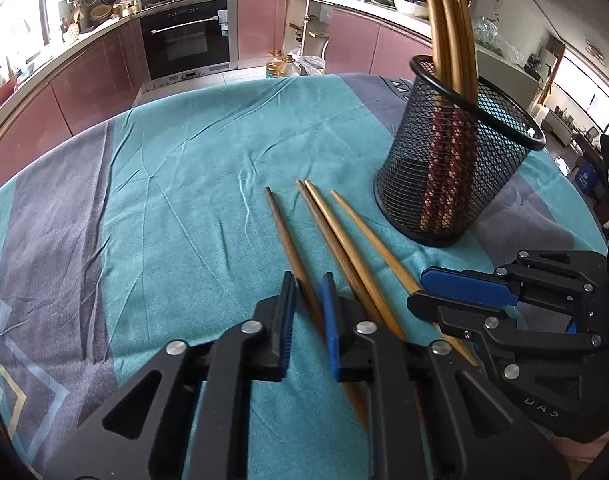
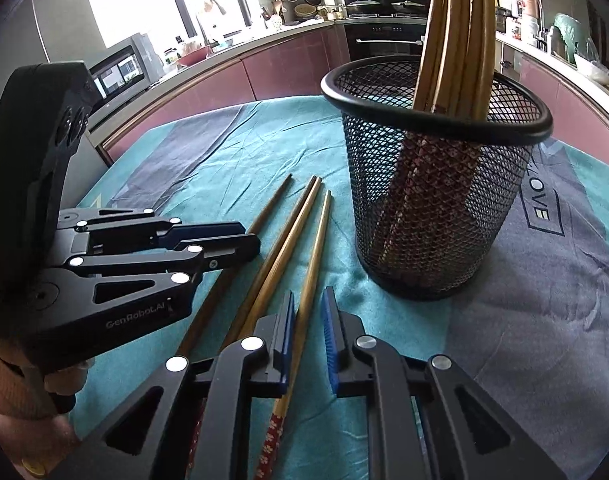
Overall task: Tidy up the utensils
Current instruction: 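Close the right gripper on a chopstick while the left gripper grasps another, then lift the chopstick upright over the mesh cup with the right gripper while the left carries its chopstick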
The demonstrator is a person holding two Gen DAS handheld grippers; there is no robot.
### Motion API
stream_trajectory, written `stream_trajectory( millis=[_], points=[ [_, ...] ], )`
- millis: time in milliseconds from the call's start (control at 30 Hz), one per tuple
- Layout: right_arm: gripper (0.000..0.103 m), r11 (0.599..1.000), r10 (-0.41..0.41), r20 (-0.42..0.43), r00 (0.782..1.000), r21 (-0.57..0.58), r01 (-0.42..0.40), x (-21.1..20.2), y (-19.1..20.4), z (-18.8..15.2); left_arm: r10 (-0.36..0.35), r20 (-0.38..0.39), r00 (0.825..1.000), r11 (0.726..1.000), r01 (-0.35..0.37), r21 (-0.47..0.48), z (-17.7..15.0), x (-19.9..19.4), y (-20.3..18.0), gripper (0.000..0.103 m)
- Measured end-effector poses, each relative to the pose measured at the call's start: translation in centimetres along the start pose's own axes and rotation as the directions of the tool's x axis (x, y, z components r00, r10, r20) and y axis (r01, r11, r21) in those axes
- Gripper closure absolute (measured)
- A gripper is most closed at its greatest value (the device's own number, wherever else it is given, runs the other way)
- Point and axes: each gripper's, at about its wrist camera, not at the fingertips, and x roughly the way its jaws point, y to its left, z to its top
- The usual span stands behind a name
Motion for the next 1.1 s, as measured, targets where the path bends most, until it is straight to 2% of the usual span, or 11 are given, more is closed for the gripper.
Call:
stream_trajectory(
  millis=[133, 400, 600, 900, 1100],
  points=[
    [0.097, 0.999, 0.015, 0.004, 1.0, 0.032, -0.015, 0.1, -0.5, 0.0, -0.005, 0.006, 1.0, 1.0, 0.005, -0.023, -0.2, -0.1, 0.2, 0.092],
    [0.097, 0.997, 0.034, 0.026, 0.999, 0.065, -0.035, -1.2, -1.3, -0.2, -0.023, 0.018, 1.0, 0.998, 0.024, -0.062, -1.1, -1.2, 0.8, 0.096],
    [0.097, 0.995, 0.083, 0.078, 0.993, 0.043, -0.087, -3.8, -1.1, 0.0, -0.065, 0.064, 0.996, 0.996, 0.069, -0.057, -1.4, -3.8, 0.8, 0.096],
    [0.097, 0.992, 0.118, 0.185, 0.976, 0.022, -0.125, -8.5, -1.2, 0.6, -0.16, 0.153, 0.975, 0.986, 0.164, -0.013, -1.0, -9.2, 0.1, 0.096],
    [0.097, 0.99, 0.127, 0.252, 0.959, 0.027, -0.138, -10.9, -2.0, 1.0, -0.232, 0.204, 0.951, 0.972, 0.234, 0.019, -0.2, -12.3, -0.5, 0.096]
  ],
)
